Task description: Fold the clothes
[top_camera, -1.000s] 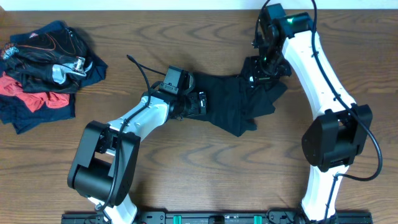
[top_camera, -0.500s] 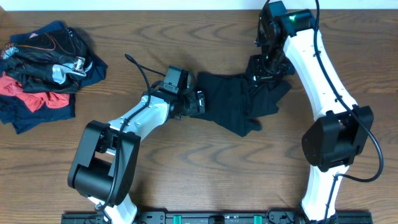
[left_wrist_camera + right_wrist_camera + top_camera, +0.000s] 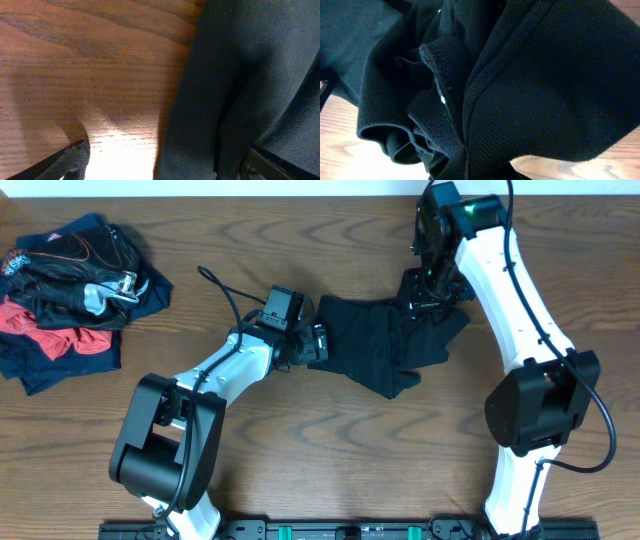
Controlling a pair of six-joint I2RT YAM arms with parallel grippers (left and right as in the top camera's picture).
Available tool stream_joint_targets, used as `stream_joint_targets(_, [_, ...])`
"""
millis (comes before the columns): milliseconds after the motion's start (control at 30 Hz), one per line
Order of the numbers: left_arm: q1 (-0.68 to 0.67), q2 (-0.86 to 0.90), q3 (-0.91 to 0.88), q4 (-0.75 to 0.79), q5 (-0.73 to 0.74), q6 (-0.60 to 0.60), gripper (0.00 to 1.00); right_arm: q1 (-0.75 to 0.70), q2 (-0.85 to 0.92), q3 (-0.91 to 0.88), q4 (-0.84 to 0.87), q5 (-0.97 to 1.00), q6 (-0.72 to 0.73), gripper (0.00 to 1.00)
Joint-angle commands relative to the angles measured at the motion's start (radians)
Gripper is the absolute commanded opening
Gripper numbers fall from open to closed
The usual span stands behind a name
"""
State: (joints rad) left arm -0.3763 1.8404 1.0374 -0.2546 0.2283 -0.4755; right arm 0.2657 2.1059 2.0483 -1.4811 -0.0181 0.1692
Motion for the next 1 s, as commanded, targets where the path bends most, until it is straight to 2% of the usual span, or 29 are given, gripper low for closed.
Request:
stream_joint_targets(0, [0.008, 0.049, -0.018, -0.025, -0.046, -0.02, 0.93, 0.048, -0.04, 0.026, -0.002, 0.015, 0.034, 0.02])
stream_joint_targets(300, [0.008, 0.048, -0.018, -0.033, -0.041, -0.021, 0.93, 0.201, -0.039, 0.026, 0.05, 0.01, 0.056, 0.02])
stream_joint_targets(433, [0.017, 0.048, -0.018, -0.037, 0.018, -0.028, 0.93, 0.241, -0.025, 0.025, 0.06, 0.008, 0.088, 0.01])
stream_joint_targets(567, [0.049, 0.042, -0.018, -0.044, 0.072, -0.028, 0.94, 0.249, 0.023, 0.025, 0.064, -0.045, 0.089, 0.01])
stream_joint_targets(767, [0.129, 0.028, -0.018, -0.089, 0.075, -0.027, 0.94, 0.265, 0.112, 0.025, 0.103, -0.095, 0.089, 0.01])
stream_joint_targets(800, [0.145, 0.025, -0.018, -0.098, 0.075, -0.023, 0.98, 0.273, 0.127, 0.025, 0.116, -0.095, 0.089, 0.02])
stream_joint_targets(967, [0.196, 0.02, -0.018, -0.111, 0.078, -0.016, 1.0, 0.31, 0.161, 0.025, 0.165, -0.095, 0.089, 0.02])
